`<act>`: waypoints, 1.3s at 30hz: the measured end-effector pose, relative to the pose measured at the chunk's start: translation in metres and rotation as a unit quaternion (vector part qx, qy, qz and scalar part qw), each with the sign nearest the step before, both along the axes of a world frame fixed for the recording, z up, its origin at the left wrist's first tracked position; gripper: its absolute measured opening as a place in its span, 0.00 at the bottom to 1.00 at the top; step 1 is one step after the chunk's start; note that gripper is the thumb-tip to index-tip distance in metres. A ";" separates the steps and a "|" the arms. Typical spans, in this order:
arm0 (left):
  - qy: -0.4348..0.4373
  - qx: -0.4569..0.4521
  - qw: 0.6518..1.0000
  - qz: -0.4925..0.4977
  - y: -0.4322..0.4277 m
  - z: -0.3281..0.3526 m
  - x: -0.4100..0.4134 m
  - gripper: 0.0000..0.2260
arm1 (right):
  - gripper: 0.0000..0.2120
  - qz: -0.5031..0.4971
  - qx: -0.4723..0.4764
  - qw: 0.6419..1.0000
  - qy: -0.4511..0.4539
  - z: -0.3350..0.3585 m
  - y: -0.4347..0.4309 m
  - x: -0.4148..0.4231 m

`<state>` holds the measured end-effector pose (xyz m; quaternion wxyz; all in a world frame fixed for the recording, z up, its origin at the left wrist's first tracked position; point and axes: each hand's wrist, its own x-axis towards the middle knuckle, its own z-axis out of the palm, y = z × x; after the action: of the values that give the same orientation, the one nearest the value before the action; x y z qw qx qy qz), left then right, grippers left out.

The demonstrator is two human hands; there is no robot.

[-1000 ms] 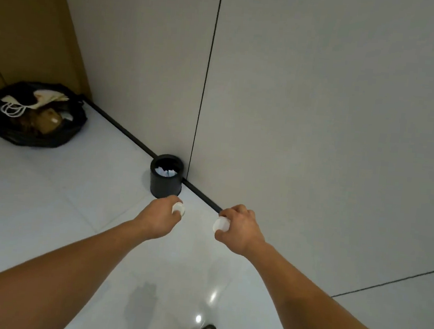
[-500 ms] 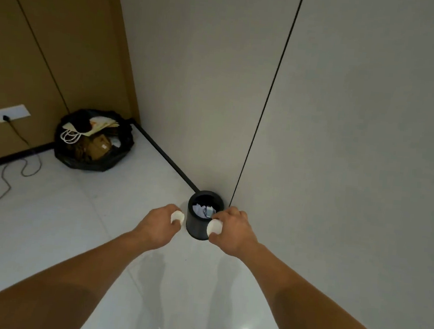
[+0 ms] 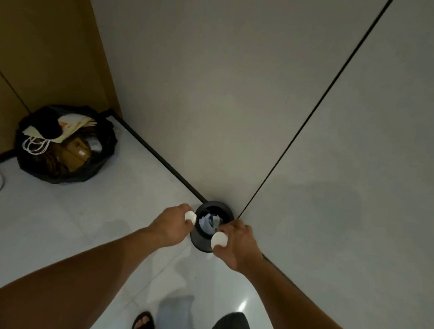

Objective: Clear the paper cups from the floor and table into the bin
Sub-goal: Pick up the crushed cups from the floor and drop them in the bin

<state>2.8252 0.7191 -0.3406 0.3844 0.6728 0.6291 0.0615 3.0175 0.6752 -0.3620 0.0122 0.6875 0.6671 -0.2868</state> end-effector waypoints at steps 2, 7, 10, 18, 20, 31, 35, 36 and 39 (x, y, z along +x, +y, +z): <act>0.008 -0.024 0.999 -0.028 0.029 -0.008 0.006 0.15 | 0.28 -0.031 -0.006 0.999 0.007 -0.006 0.018 0.006; 0.024 -0.065 0.995 -0.078 0.096 -0.040 0.036 0.14 | 0.26 -0.073 -0.039 0.996 0.026 -0.038 0.073 0.032; 0.037 -0.089 0.992 -0.077 0.127 -0.065 0.055 0.15 | 0.27 -0.080 -0.070 0.993 0.046 -0.064 0.105 0.045; 0.056 -0.130 0.987 -0.076 0.199 -0.185 0.088 0.14 | 0.27 -0.107 -0.117 0.986 0.043 -0.172 0.178 0.070; 0.054 -0.135 0.986 -0.079 0.214 -0.231 0.091 0.13 | 0.26 -0.129 -0.121 0.983 0.055 -0.216 0.192 0.070; 0.074 -0.152 0.978 -0.125 0.290 -0.483 0.141 0.23 | 0.27 -0.259 -0.124 0.955 0.074 -0.465 0.234 0.063; 0.070 -0.150 0.975 -0.146 0.291 -0.503 0.136 0.27 | 0.30 -0.287 -0.095 0.949 0.087 -0.488 0.228 0.062; 0.071 -0.149 0.973 -0.163 0.289 -0.501 0.130 0.26 | 0.29 -0.301 -0.098 0.943 0.098 -0.485 0.221 0.060; 0.085 -0.161 0.962 -0.204 0.288 -0.479 0.114 0.21 | 0.31 -0.307 -0.121 0.938 0.106 -0.461 0.204 0.058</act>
<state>2.9391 1.0066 -0.8193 0.4373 0.7189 0.5104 -0.1773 3.0754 0.8795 -0.8226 -0.0642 0.8176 0.3817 -0.4263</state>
